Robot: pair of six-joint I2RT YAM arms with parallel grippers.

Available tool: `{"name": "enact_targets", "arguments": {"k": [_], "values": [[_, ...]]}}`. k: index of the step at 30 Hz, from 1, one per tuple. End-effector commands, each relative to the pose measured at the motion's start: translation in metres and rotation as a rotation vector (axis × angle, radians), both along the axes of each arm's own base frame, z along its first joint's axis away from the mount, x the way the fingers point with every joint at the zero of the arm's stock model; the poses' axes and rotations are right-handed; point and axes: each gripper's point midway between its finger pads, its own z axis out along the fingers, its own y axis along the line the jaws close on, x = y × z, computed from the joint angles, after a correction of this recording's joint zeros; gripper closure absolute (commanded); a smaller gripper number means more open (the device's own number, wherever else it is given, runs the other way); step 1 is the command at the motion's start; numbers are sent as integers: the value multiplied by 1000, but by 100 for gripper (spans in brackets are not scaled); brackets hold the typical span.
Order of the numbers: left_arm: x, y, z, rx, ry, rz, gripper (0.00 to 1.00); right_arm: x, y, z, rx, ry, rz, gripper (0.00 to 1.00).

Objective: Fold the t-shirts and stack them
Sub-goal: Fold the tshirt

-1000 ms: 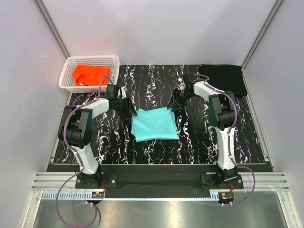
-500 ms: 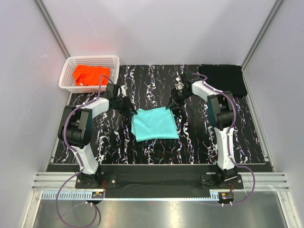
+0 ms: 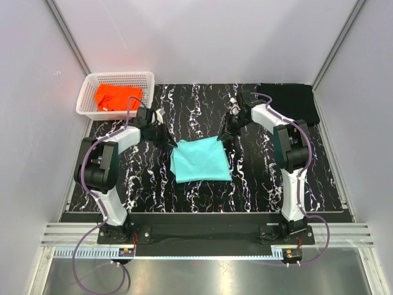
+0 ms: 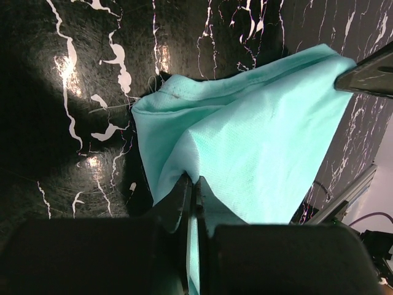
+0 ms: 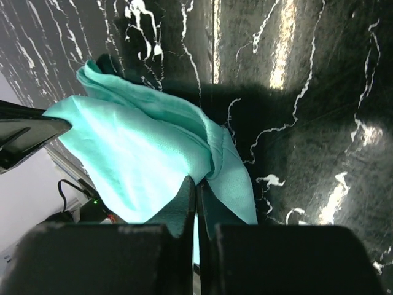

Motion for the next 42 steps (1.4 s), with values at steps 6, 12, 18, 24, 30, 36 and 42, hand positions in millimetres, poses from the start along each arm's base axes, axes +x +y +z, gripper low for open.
{"name": "enact_targets", "arguments": {"k": [6,12,18,24,30,36,42], "values": [[29,-6,28,-36,-97,-8,96,1,-1,18,-26,-34,-46,100],[48,-9,11,-27,-81,-14,71,12,-13,-12,-93,-15,-68,100],[58,-2,41,13,-166,-14,37,31,-25,-24,-113,-16,-103,97],[20,16,66,20,-190,-6,21,32,-39,-7,-134,-43,-100,70],[-11,16,40,-80,-131,-25,20,26,-48,23,-168,-83,-93,54],[-18,1,29,-219,-128,-86,23,18,-50,44,-171,-106,-92,49],[-25,-2,15,-253,-102,-87,41,6,-39,40,-119,-63,-60,52]]}}
